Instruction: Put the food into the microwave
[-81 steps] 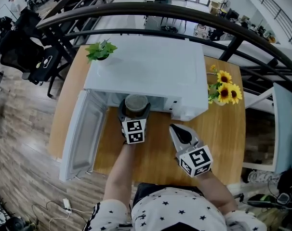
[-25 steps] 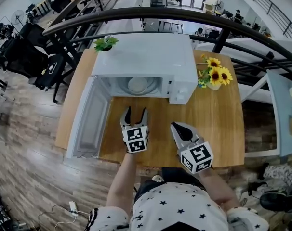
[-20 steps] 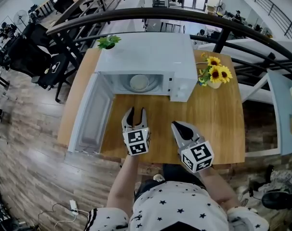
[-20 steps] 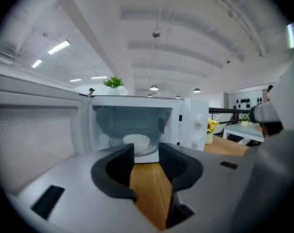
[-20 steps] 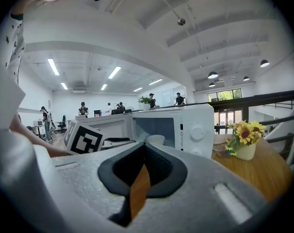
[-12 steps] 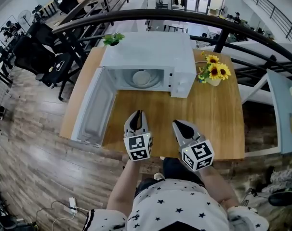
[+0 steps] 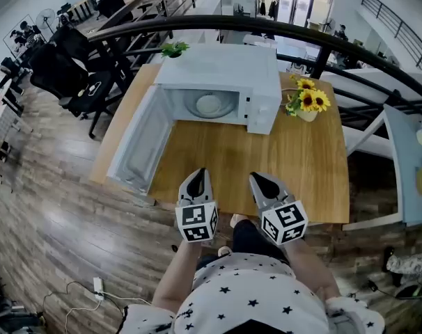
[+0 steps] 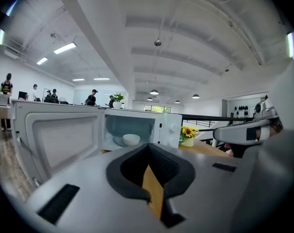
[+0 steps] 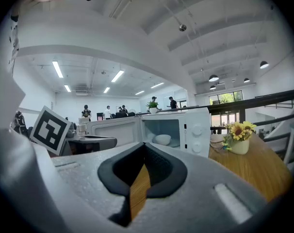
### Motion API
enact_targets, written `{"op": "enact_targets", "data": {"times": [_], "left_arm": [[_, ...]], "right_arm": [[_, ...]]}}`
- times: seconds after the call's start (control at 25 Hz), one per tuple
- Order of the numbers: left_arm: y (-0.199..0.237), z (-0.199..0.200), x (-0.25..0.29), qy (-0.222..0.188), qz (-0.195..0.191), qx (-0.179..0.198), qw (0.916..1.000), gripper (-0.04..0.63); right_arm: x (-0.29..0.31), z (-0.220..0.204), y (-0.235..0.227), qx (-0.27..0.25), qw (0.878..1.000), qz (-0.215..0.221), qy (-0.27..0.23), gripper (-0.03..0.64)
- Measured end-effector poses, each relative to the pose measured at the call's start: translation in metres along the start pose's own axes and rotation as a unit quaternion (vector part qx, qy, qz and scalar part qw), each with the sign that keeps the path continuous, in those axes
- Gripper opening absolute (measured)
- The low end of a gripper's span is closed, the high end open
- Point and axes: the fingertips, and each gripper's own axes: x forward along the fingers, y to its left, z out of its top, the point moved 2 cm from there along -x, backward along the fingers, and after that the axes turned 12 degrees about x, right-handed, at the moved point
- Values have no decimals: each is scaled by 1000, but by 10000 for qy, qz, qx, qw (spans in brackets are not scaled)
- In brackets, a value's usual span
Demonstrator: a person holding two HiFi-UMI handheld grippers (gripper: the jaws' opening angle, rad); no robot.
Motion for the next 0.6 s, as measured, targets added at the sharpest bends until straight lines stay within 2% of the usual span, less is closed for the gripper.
{"op": "enact_targets", "data": {"times": [0.6], "left_arm": [[-27, 4, -61, 55, -290, 18, 9996, 3]], "right_arm": [[-38, -7, 19, -67, 9999, 79, -103, 5]]}}
